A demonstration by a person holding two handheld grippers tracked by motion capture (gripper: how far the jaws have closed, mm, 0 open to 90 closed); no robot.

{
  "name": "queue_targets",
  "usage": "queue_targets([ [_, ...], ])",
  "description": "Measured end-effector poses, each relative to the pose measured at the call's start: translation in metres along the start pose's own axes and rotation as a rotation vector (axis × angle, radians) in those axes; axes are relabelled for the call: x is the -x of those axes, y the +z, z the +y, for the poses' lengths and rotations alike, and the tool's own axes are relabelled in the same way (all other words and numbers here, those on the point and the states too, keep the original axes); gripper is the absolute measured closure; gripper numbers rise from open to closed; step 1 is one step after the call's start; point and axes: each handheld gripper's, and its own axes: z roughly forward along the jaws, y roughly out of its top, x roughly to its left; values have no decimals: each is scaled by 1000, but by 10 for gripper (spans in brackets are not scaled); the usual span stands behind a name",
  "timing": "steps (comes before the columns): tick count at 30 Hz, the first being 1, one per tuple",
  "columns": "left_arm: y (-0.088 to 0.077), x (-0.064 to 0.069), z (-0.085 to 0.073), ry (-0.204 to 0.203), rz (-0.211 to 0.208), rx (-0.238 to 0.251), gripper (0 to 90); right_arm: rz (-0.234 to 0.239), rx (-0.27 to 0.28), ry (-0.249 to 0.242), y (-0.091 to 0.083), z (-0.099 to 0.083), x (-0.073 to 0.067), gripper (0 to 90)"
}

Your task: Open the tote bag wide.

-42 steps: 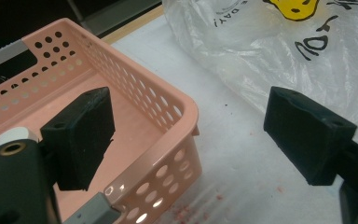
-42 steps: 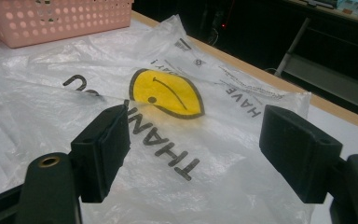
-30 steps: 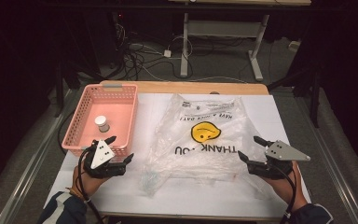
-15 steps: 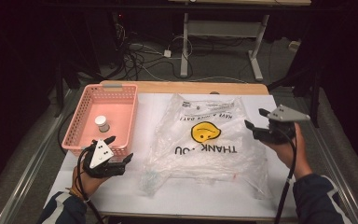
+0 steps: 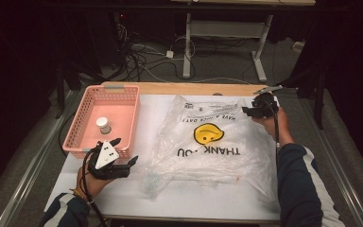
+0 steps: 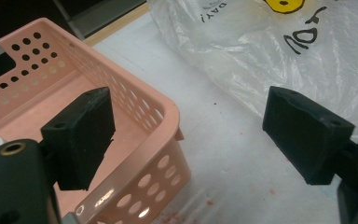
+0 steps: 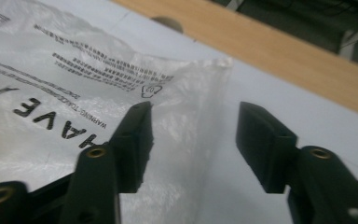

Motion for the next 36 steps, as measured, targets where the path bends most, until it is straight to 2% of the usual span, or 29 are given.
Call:
queue_targets([
  [3, 3, 1, 0, 1, -11, -6, 165, -20, -62, 3, 18, 1, 2, 588],
  [7, 5, 0, 0, -1, -15, -6, 164, -72, -109, -8, 34, -3, 1, 735],
  [8, 5, 0, 0, -1, -17, -5, 165, -66, -92, 12, 34, -4, 2, 780],
  [11, 5, -2, 0, -1, -23, -4, 167, -84, -93, 30, 36, -3, 4, 887],
  [13, 5, -2, 0, 5, -24, -5, 168, -114, -101, 33, 36, -3, 4, 898],
  [14, 5, -2, 0, 1, -26, -1, 168, -146, -109, 41, 36, -3, 6, 900],
  [18, 3, -4, 0, 3, -19, 6, 168, -255, -117, 132, 28, -11, 20, 900],
  [21, 2, -6, -1, -1, -17, 10, 169, -295, -141, 210, 18, -21, 35, 898],
  [23, -1, -6, 0, 9, -12, 12, 169, -281, -150, 268, 9, -28, 43, 884],
  [27, -2, -7, 0, 16, -3, 18, 169, -263, -171, 293, -3, -38, 49, 835],
  [28, -3, -7, 0, 16, 0, 19, 169, -267, -166, 287, -13, -42, 50, 825],
  [30, -4, -7, 0, 12, 2, 22, 169, -260, -154, 286, -18, -45, 50, 794],
  [31, -5, -7, 0, 13, 4, 21, 170, -226, -130, 285, -28, -48, 49, 725],
  [32, -5, -6, 0, 13, 5, 20, 170, -226, -130, 285, -28, -48, 49, 725],
  [33, -5, -6, -1, 12, 5, 19, 170, -230, -72, 264, -44, -48, 44, 690],
  [34, -6, -6, 0, 16, 7, 18, 169, -204, -34, 266, -52, -48, 41, 661],
  [36, -8, -5, 0, 12, 10, 27, 170, -170, 61, 236, -71, -48, 30, 620],
])
